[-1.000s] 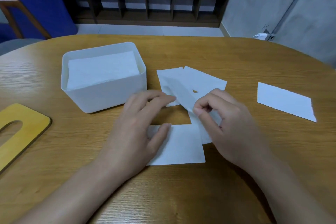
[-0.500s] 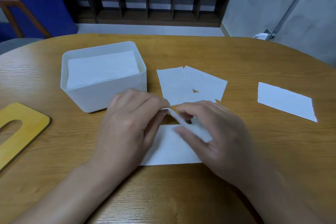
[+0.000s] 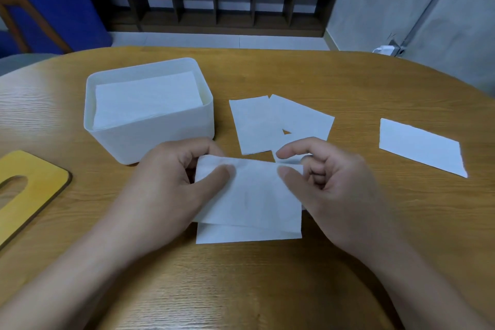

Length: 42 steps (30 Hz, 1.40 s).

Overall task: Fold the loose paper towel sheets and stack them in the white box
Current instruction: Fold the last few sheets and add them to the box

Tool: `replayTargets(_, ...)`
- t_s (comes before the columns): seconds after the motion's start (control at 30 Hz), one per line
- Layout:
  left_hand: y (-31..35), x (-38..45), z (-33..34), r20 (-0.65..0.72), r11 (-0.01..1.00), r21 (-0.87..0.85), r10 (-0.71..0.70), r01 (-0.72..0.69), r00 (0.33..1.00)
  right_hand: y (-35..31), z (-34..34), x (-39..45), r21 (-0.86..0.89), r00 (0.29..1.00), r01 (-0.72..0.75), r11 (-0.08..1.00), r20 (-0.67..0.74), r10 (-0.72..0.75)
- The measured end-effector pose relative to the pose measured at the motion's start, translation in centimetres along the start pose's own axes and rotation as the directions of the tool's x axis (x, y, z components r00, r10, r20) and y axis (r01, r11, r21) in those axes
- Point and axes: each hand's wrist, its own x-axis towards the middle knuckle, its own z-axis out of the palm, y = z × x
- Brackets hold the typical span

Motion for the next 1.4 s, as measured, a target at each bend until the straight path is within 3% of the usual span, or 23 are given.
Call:
replayTargets(0.07,-0.3,0.0,0.1,0.034,0.998,0.06,-0.012,0.01,0.999,0.5,0.2,0.0,-0.097,0.999,0.03,0.995,0.013,-0.029)
replayTargets(0.23,-1.7,0.3,0.4,0.105,0.906,0.417,0.032,-0.074,0.994,1.9,1.2,-0.1,-0.42,0.997,0.079,0.904,0.045,-0.066)
replayTargets(0.43,-2.7,0.5,0.7,0.099,0.916,0.363,0.146,-0.173,0.984,2.4,0.1,0.7,-0.285,0.991,-0.067,0.956,-0.127,0.032)
replayTargets(0.6,-2.3,0.2,1.6,0.059,0.919,0.33,0.208,-0.215,0.976,2.9,-1.0,1.4,-0.418,0.957,-0.194,0.888,-0.28,0.077)
replayTargets(0.83,-2.2,0.0,2.4,0.148,0.881,0.371,0.256,-0.293,0.955,3.6,-1.3,1.3,-0.542,0.95,-0.268,0.796,-0.284,0.127)
replayTargets(1.13,-2.3,0.1,3.0,0.166,0.865,0.391,0.271,-0.316,0.948,3.9,-1.6,1.6,-0.407,0.953,-0.271,0.872,-0.241,0.183)
replayTargets(1.27,-2.3,0.0,3.0,0.167,0.87,0.377,0.274,-0.318,0.947,3.9,-2.1,1.7,-0.32,0.932,-0.282,0.904,-0.315,0.179)
replayTargets(1.4,-2.2,0.0,3.0,0.166,0.876,0.368,0.268,-0.312,0.949,3.0,-2.1,1.6,-0.266,0.905,-0.202,0.943,-0.418,0.076)
